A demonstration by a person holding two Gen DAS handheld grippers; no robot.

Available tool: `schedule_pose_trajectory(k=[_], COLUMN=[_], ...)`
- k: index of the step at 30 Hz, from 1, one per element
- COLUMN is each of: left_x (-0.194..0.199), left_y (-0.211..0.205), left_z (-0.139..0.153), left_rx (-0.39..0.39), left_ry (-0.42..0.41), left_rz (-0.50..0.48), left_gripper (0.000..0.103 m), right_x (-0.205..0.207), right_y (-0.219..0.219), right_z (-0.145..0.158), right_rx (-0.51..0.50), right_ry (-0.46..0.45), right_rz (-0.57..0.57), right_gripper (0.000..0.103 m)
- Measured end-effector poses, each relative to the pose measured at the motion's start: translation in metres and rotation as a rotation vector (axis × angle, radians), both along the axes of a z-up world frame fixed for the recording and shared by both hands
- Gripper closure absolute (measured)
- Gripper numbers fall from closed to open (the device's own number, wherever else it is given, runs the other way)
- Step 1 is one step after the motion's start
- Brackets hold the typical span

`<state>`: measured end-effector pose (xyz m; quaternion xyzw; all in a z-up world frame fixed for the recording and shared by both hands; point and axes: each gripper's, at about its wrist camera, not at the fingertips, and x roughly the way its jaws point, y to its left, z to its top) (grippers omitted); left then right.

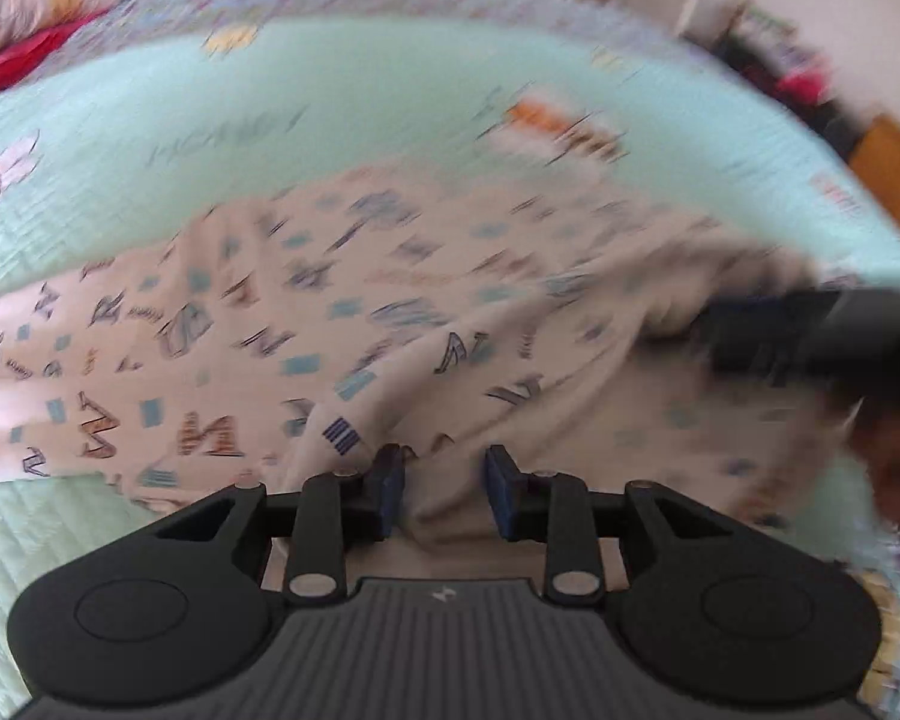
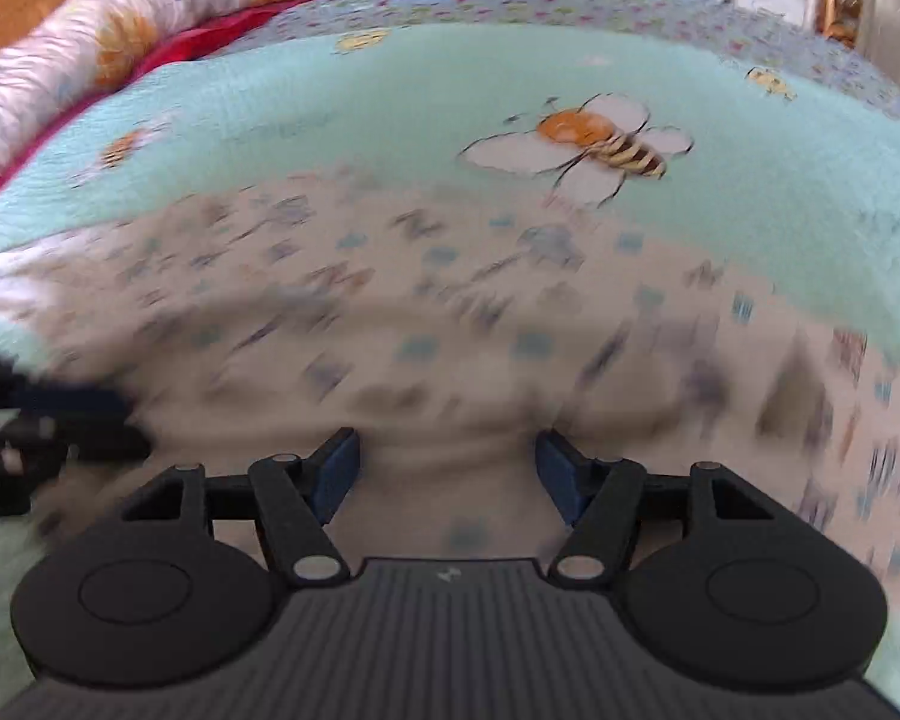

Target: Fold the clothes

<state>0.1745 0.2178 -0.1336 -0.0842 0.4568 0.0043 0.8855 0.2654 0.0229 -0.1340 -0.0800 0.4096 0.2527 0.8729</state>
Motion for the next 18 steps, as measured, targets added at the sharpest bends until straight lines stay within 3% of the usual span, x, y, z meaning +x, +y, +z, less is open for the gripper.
schedule_pose_trajectory(k=[3,7,11,14,18], left_x=[0.008,0.007,-0.002,-0.010,-0.020], left_y=[0.008,0.007,-0.001,-0.006,-0.014], left_z=[0.007,0.018,0.022,0.022,0.022], left_rx=[-0.014,-0.008,0.003,0.017,0.035], left_ry=[0.007,-0.016,-0.020,-0.015,-0.009], left_rz=[0.033,0.057,0.054,0.042,0.027], left_gripper=[0.071,0.061,0.048,0.046,0.042], right_x=[0.029,0.022,-0.038,-0.076,-0.115], right_y=[-0.010,-0.041,-0.036,-0.023,-0.026], right_z=[0.019,0.035,0.029,0.014,0.005], right_rx=[0.038,0.241,0.148,0.037,-0.048], right_ry=[-0.071,0.005,-0.021,-0.029,-0.013], right_rz=[-0.138,-0.188,-0.057,0.063,0.098], right_gripper=[0.037,0.036,0.034,0.033,0.033])
